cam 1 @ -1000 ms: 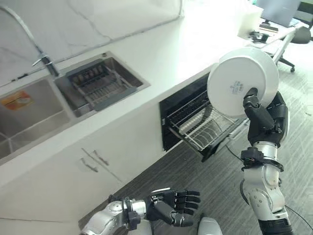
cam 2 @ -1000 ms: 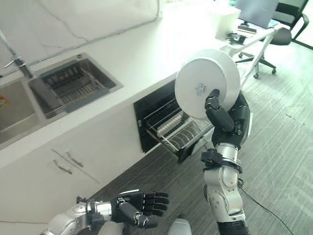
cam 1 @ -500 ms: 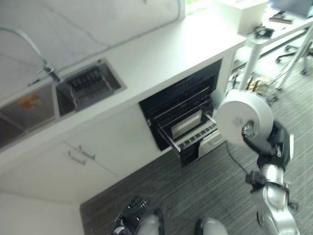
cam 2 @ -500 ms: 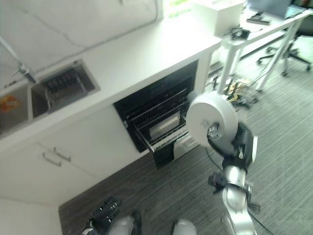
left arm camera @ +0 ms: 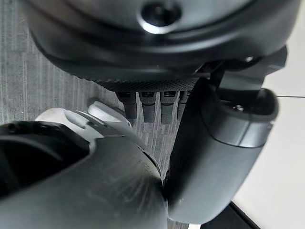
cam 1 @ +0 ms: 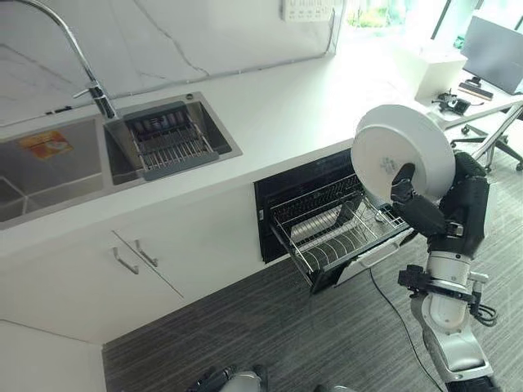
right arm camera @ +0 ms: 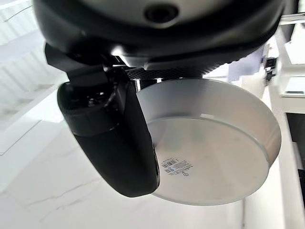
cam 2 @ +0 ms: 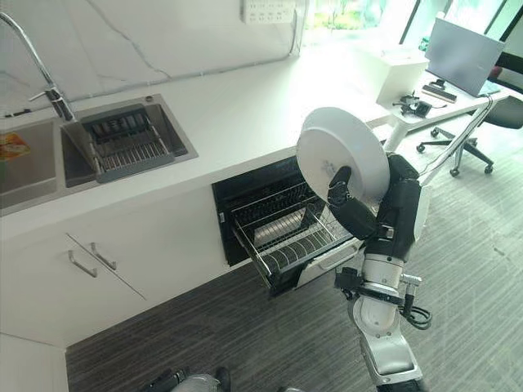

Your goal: Place the dishes in the dishwasher.

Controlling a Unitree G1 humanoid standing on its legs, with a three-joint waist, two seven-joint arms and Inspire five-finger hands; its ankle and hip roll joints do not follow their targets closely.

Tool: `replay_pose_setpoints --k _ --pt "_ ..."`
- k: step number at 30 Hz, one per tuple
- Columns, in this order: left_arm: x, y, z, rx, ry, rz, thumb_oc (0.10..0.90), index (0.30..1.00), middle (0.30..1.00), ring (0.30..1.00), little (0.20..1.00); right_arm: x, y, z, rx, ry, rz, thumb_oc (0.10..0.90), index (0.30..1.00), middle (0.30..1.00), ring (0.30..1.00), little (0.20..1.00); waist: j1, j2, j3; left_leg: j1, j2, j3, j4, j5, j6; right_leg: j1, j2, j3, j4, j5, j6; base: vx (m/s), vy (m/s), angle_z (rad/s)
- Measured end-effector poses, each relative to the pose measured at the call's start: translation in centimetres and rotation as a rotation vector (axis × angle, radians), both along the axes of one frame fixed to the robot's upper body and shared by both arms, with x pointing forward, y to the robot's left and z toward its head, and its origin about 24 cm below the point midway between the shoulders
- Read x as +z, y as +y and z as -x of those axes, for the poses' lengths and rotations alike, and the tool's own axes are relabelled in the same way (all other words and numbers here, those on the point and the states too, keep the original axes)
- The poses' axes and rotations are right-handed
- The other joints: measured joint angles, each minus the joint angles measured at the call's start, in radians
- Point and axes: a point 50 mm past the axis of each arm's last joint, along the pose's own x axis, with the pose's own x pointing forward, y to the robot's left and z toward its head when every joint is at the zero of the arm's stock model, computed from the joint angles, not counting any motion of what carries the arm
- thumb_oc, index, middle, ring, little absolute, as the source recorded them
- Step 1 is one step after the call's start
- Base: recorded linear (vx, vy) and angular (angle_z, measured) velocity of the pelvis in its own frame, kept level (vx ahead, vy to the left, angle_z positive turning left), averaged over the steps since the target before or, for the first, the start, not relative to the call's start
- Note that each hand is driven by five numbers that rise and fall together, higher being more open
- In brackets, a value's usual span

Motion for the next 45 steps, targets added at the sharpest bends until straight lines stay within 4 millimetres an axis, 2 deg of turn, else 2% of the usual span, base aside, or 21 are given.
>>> replay_pose_setpoints --k 2,4,6,9,11,12,14,16,17,19,20,21,22,23,26,27,29,33,35,39,45 --pt "-0.1 0.1 0.4 -0.007 0.018 -0.005 0.8 0.9 0.9 0.9 0.9 0.0 0.0 0.0 0.0 0.001 0.0 0.4 0.3 0.3 0.3 0.3 -0.004 -0.004 -0.021 0.002 -0.007 0.016 0.005 -0.01 0.012 0.0 -0.007 0.006 -0.008 0.008 0.003 0.1 0.117 -0.18" --pt "0.0 0.5 0.4 -0.064 0.032 -0.03 0.8 0.9 0.9 0.9 0.9 0.0 -0.1 0.1 -0.011 -0.002 -0.005 0.4 0.3 0.3 0.3 0.3 -0.015 -0.001 -0.034 0.004 -0.012 0.016 0.014 -0.022 0.03 0.022 -0.001 0.005 -0.025 0.045 0.033 0.1 0.057 -0.06" --pt "0.0 0.3 0.3 -0.11 0.038 -0.04 0.8 0.9 0.9 0.9 0.9 -0.1 -0.1 0.1 -0.022 -0.003 -0.011 0.4 0.3 0.3 0.3 0.3 -0.026 0.02 -0.038 0.001 0.0 -0.002 0.019 -0.023 0.038 -0.011 0.009 0.022 0.026 0.084 0.036 0.08 -0.116 0.04" --pt "0.2 1.1 -1.1 -0.173 0.063 -0.087 0.8 0.9 0.9 0.9 0.9 -0.2 1.2 0.5 -0.017 -0.044 0.098 0.4 0.3 0.3 0.3 0.3 -0.038 0.007 -0.034 -0.03 -0.015 0.01 0.044 -0.029 0.032 -0.154 -0.046 0.143 0.057 0.057 0.032 0.13 -0.306 0.01" --pt "0.3 1.4 -1.4 -0.194 0.082 -0.11 0.8 0.9 0.9 0.9 0.9 -0.3 1.7 0.6 -0.004 -0.05 0.136 0.4 0.3 0.3 0.3 0.3 -0.042 0.002 -0.029 -0.038 -0.032 0.006 0.052 -0.03 0.031 -0.214 -0.081 0.215 0.039 0.08 0.069 0.2 -0.38 0.13" --pt "0.3 1.5 -1.4 -0.196 0.093 -0.133 0.8 0.9 0.9 0.9 0.9 -0.4 1.6 0.7 -0.007 -0.043 0.141 0.4 0.3 0.3 0.3 0.3 -0.043 -0.001 -0.023 -0.037 -0.032 -0.007 0.053 -0.033 0.035 -0.231 -0.083 0.253 0.021 0.096 0.093 0.23 -0.469 0.35" --pt "0.4 2.1 -1.3 -0.187 0.104 -0.16 0.8 0.9 0.9 0.9 0.9 -0.6 1.3 0.8 -0.02 -0.033 0.143 0.4 0.3 0.3 0.3 0.3 -0.048 -0.017 -0.016 -0.037 -0.031 -0.044 0.057 -0.031 0.018 -0.238 -0.078 0.267 0.011 0.099 0.094 0.2 -0.454 0.53" --pt "0.6 2.7 -1.4 -0.195 0.107 -0.192 0.8 0.9 0.9 0.9 0.9 -0.6 1.2 0.9 -0.04 -0.039 0.2 0.4 0.3 0.3 0.3 0.3 -0.048 -0.024 -0.012 -0.045 -0.011 -0.073 0.063 -0.029 0.002 -0.212 -0.068 0.207 0.01 0.099 0.087 0.17 -0.361 0.59" --pt "0.7 3.1 -1.3 -0.17 0.107 -0.201 0.8 0.9 0.9 0.9 0.9 0.1 1.1 0.7 -0.025 -0.045 0.373 0.4 0.3 0.3 0.3 0.3 -0.037 -0.038 -0.018 -0.043 0.014 -0.084 0.063 -0.03 -0.03 -0.165 -0.046 0.166 0.0 0.098 0.083 0.19 -0.356 0.43" --pt "0.6 2.9 -1.2 -0.135 0.119 -0.194 0.8 0.9 0.9 0.9 0.9 0.2 0.4 0.6 0.028 0.005 0.531 0.4 0.3 0.3 0.3 0.3 -0.05 -0.026 -0.02 -0.041 0.066 -0.093 0.047 -0.029 -0.047 -0.122 -0.014 0.11 -0.037 0.145 0.055 0.12 -0.305 0.78" --pt "0.5 3.4 -0.3 -0.088 0.142 -0.202 0.8 0.9 0.9 0.9 0.9 -0.7 -0.4 0.8 0.06 0.098 0.58 0.4 0.3 0.3 0.3 0.3 -0.07 -0.027 -0.024 -0.019 0.151 -0.01 0.002 -0.022 -0.052 -0.104 0.005 0.044 -0.038 0.117 0.01 0.02 -0.241 0.99" --pt "0.5 3.4 0.0 -0.08 0.15 -0.208 0.8 0.9 0.9 0.9 0.9 -1.0 -0.7 0.8 0.062 0.131 0.57 0.4 0.3 0.3 0.3 0.3 -0.068 -0.022 -0.022 -0.012 0.178 0.013 -0.015 -0.005 -0.052 -0.105 0.016 0.03 -0.03 0.107 -0.005 0.05 -0.206 0.78" --pt "0.5 3.3 0.3 -0.074 0.152 -0.207 0.8 0.9 0.9 0.9 0.9 -1.5 -1.3 0.8 0.055 0.166 0.561 0.4 0.3 0.3 0.3 0.3 -0.067 -0.009 -0.022 -0.011 0.201 0.027 -0.034 0.051 -0.049 -0.104 0.028 0.004 -0.015 0.1 -0.018 -0.04 -0.082 0.48" --pt "0.4 3.1 0.2 -0.075 0.144 -0.207 0.8 0.9 0.9 0.9 0.9 -2.4 -2.2 0.9 0.031 0.226 0.546 0.4 0.3 0.3 0.3 0.3 -0.067 -0.013 -0.02 -0.015 0.221 0.028 -0.039 0.058 -0.071 -0.104 0.026 -0.032 -0.004 0.087 -0.035 -0.05 -0.065 0.63" --pt "0.3 2.4 0.0 -0.129 0.128 -0.205 0.8 0.9 0.9 0.9 0.9 -4.4 -4.3 0.8 -0.044 0.372 0.556 0.4 0.3 0.3 0.3 0.3 -0.08 0.013 -0.025 -0.006 0.266 0.136 -0.034 0.055 -0.081 -0.1 0.009 -0.106 0.014 0.065 -0.05 -0.05 0.002 0.73" --pt "0.3 2.2 0.1 -0.135 0.131 -0.203 0.8 0.9 0.9 0.9 0.9 -4.7 -4.6 0.8 -0.053 0.398 0.559 0.4 0.3 0.3 0.3 0.3 -0.087 0.019 -0.026 0.011 0.266 0.142 -0.048 0.064 -0.093 -0.104 0.007 -0.109 0.019 0.061 -0.046 0.0 0.061 0.41" --pt "0.2 2.1 0.4 -0.136 0.139 -0.198 0.8 0.9 0.9 0.9 0.9 -5.4 -4.6 0.9 -0.035 0.44 0.604 0.4 0.3 0.3 0.3 0.3 -0.091 0.021 -0.027 0.05 0.225 0.131 -0.109 0.102 -0.153 -0.108 -0.013 -0.098 0.034 0.054 -0.03 0.01 0.063 0.07" --pt "0.3 3.0 0.8 -0.171 0.167 -0.22 0.8 0.9 0.9 0.9 0.9 -6.1 -4.2 0.3 -0.073 0.437 0.847 0.4 0.3 0.3 0.3 0.3 -0.087 0.0 -0.039 0.062 0.182 0.119 -0.061 0.044 -0.126 -0.069 -0.063 -0.077 0.016 0.068 0.021 0.03 0.106 0.01" --pt "0.4 3.4 0.7 -0.188 0.182 -0.211 0.8 0.9 0.9 0.9 0.9 -6.7 -3.5 -0.6 -0.019 0.436 1.099 0.4 0.3 0.3 0.3 0.3 -0.071 -0.008 -0.057 0.049 0.173 0.119 -0.012 0.01 -0.111 -0.052 -0.078 -0.075 0.005 0.083 0.036 0.01 0.083 0.06" --pt "0.5 3.4 0.3 -0.192 0.177 -0.208 0.8 0.9 0.9 0.9 0.9 -8.2 -2.1 -0.7 0.044 0.456 1.185 0.4 0.3 0.3 0.3 0.3 -0.034 -0.016 -0.077 0.021 0.171 0.11 0.032 -0.007 -0.106 -0.058 -0.086 -0.079 0.004 0.088 0.047 0.01 0.019 0.09" --pt "0.6 3.0 -0.6 -0.225 0.146 -0.209 0.8 0.9 0.9 0.9 0.9 -10.9 -4.3 -1.4 -0.055 0.545 1.291 0.4 0.3 0.3 0.3 0.3 0.016 -0.012 -0.081 0.001 0.162 0.083 0.049 -0.009 -0.1 -0.049 -0.094 -0.105 0.001 0.09 0.052 0.01 0.006 0.11"
